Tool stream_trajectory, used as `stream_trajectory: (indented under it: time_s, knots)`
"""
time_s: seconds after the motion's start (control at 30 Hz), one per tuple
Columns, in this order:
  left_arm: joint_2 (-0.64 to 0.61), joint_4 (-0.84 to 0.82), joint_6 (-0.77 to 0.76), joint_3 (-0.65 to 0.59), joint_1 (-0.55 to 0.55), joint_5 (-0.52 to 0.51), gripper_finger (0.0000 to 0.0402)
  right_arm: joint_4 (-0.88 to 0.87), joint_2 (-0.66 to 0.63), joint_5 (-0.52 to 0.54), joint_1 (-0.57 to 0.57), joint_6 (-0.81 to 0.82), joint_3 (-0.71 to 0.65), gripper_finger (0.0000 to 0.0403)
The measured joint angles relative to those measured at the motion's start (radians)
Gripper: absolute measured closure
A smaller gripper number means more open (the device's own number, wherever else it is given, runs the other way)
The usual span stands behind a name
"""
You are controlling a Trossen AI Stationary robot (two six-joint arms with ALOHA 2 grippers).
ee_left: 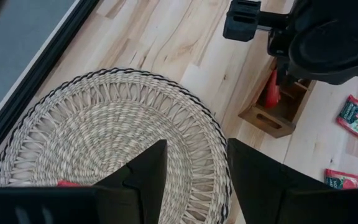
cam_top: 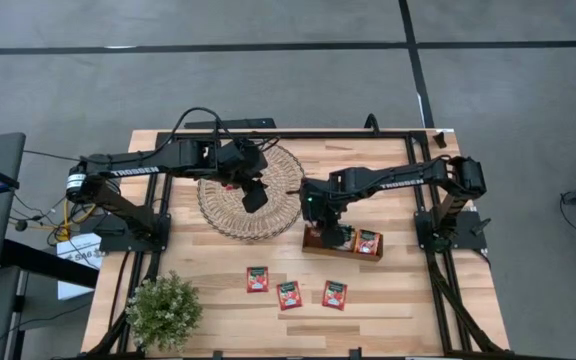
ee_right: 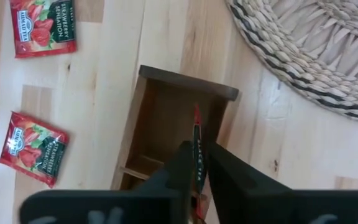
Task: Pick & Place Tea
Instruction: Adjust the red tea bag in the wooden organizer, then put the red tea bag into the left section of the wooden organizer
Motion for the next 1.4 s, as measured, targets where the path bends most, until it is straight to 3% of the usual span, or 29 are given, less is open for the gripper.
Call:
stream_trajectory:
  time_s: [0.27, 0.5, 0.63, 0.87, 1.07, 1.4]
  knots:
    - [0.000, 0.000, 0.000, 0.000, 0.000, 0.000, 0.0242, 0.001, 0.001, 0.002, -0.030, 0.013, 0.000, 0.0304]
    - [0.000, 0.000, 0.015, 0.000, 0.000, 0.000, 0.0242, -0.093, -0.050, -0.007, -0.029, 0.064, 0.051, 0.0290]
    - [0.000, -0.005, 0.027, 0.000, 0.000, 0.000, 0.0242, -0.196, -0.097, -0.041, 0.050, 0.075, 0.107, 0.0290]
    - [0.000, -0.031, 0.052, 0.000, 0.000, 0.000, 0.0242, -0.208, -0.139, -0.060, 0.287, 0.248, 0.086, 0.0290]
    - [0.000, -0.031, 0.053, 0.000, 0.000, 0.000, 0.0242, -0.107, -0.062, -0.056, 0.436, 0.426, 0.057, 0.0290]
    - [0.000, -0.034, 0.053, 0.000, 0.000, 0.000, 0.0242, -0.029, 0.146, -0.056, 0.440, 0.563, 0.056, 0.0290]
